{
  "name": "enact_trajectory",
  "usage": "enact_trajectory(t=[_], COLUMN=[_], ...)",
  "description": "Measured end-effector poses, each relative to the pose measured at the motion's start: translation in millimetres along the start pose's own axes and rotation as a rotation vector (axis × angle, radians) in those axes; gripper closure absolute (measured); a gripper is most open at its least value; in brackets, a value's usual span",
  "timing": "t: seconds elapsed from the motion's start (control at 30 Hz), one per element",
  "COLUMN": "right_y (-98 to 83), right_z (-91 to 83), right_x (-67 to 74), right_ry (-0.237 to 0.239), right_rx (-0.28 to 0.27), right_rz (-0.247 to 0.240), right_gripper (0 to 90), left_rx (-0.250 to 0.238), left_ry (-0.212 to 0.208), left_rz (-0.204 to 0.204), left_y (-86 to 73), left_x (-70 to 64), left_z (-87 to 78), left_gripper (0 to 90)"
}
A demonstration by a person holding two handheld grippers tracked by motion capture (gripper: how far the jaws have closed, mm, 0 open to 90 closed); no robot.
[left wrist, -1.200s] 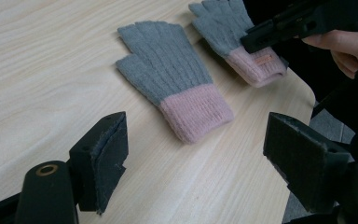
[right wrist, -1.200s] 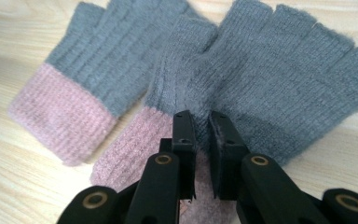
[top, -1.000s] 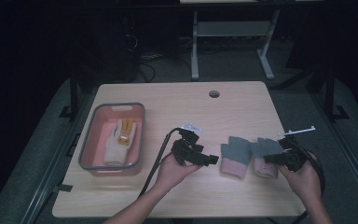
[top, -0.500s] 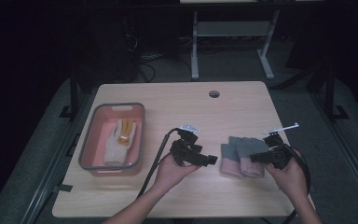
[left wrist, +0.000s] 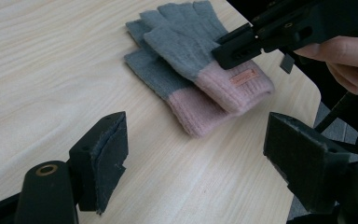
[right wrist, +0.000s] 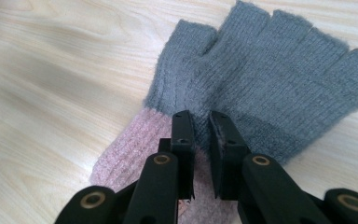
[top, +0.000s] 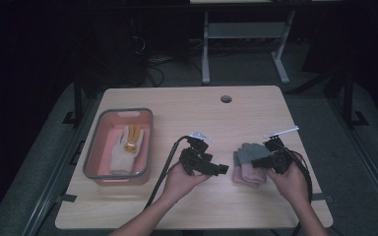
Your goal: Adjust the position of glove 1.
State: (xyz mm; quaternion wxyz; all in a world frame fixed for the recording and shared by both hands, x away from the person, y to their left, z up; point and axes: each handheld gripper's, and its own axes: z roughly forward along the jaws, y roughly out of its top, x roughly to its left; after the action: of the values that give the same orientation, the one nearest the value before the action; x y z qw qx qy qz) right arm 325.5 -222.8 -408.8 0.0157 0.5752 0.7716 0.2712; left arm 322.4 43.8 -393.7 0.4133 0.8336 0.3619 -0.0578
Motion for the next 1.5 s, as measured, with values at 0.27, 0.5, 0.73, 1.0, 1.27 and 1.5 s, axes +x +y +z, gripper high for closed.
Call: enact_trajectory(t=[0.27,0.5,0.73,1.0,1.27,1.5], right_y=[6.5,4.5,-0.8,-6.7,-17.7,-25.0], right_z=[7.8,11.8,17.3,5.4,-0.4,-1.4], right_x=[8.3,9.8,6.4,-1.3,-15.4,-25.6], right_ry=[-0.003,-0.014,-0.005,0.028,0.059,0.066], right_rx=[0.008,-0.002,0.002,-0.05,-0.075,-0.101], right_rz=[0.023,0.033,0.048,0.07,0.112,0.133], right_gripper=[80.8,79.8,74.0,64.6,57.7,51.6], left_rx=[0.002,0.012,0.034,0.053,0.065,0.058], left_ry=[0.001,0.001,0.005,-0.013,-0.011,-0.012], left_rz=[0.0,-0.001,0.006,-0.01,-0.023,-0.07], left_y=[-0.3,-0.9,-1.7,-0.6,2.5,5.2], left_x=[-0.7,-1.5,-3.1,-6.5,-9.7,-6.8], left_z=[3.3,6.4,16.2,32.1,48.7,62.6], left_gripper=[21.9,22.6,23.3,27.2,31.0,31.6])
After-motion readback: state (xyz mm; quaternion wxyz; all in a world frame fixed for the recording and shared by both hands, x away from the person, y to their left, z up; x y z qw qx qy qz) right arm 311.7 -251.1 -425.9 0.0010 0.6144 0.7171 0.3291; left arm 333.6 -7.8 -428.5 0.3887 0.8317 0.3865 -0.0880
